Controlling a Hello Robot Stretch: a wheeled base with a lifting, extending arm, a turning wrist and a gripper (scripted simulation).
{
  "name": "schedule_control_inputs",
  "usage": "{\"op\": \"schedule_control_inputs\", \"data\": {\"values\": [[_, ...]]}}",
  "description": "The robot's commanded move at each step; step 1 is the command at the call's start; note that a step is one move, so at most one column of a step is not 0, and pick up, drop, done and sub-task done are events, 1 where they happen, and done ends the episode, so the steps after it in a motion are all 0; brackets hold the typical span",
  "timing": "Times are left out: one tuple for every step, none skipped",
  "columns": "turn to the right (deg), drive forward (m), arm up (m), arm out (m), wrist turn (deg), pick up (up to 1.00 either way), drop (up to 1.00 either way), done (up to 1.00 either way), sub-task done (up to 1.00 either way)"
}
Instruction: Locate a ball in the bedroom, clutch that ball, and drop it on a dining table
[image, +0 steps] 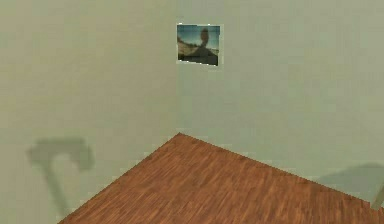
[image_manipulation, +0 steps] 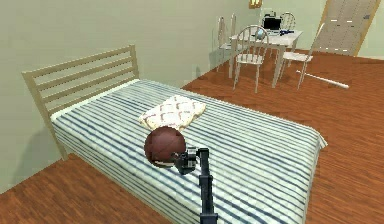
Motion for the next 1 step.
{"op": "schedule_control_inputs", "data": {"values": [[0.0, 0.00, 0.10, 0.00, 0.0, 0.00, 0.00, 0.00, 0.00]]}}
